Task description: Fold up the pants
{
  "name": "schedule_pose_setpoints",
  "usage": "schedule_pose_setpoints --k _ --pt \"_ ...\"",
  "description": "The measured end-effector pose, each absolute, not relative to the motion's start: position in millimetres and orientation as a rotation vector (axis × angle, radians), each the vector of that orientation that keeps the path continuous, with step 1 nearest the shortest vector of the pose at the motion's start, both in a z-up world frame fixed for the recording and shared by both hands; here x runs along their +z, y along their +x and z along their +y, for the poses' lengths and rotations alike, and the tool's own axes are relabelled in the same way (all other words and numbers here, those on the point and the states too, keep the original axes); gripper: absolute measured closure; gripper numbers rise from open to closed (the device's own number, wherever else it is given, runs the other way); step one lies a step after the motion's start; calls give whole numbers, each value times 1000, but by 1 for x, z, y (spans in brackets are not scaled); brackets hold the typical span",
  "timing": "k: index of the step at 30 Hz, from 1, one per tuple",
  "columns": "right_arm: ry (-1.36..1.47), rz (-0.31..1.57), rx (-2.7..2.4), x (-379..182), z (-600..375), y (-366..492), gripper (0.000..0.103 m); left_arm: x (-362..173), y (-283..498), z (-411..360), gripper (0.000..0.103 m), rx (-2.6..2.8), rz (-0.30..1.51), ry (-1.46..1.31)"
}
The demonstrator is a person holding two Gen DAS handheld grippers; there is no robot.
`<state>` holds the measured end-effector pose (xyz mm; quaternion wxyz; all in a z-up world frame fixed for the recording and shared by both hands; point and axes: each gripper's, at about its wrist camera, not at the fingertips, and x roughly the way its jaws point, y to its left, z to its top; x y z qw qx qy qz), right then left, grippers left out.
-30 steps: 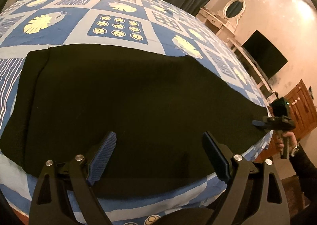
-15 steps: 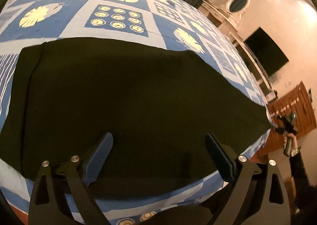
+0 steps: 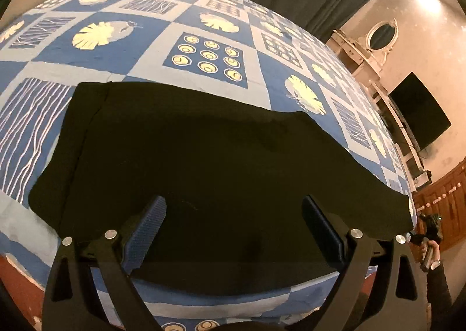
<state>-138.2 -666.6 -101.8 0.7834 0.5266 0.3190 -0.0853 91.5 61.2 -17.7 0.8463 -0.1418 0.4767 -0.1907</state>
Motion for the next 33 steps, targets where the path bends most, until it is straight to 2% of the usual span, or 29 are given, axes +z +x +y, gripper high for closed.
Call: schedule_pose_setpoints --k 9,12,16,25,26,28,30,32,33 --pt "1300 581 -55 -123 -663 -149 18 -42 97 74 10 -403 1032 -348" --pt "1345 506 -38 -130 -662 -152 9 -46 94 77 10 -429 1018 -346" --pt "1334 437 -52 -131 -654 -153 3 -46 93 71 10 -434 1017 -285" --pt "1219 535 -179 -117 -644 -129 4 -50 86 43 8 -401 1018 -19" --pt "1168 575 -206 -112 -641 -124 9 -50 86 42 8 -398 1021 -12" --pt "1083 641 -257 -107 -635 -118 25 -50 89 43 8 -389 1030 -31" --pt "1039 686 -320 -106 -634 -117 64 -48 92 49 8 -381 1045 -87" --pt "1055 684 -330 -108 -637 -120 85 -46 95 55 8 -375 1054 -158" --pt "1081 654 -307 -108 -638 -122 87 -44 97 58 8 -371 1055 -194"
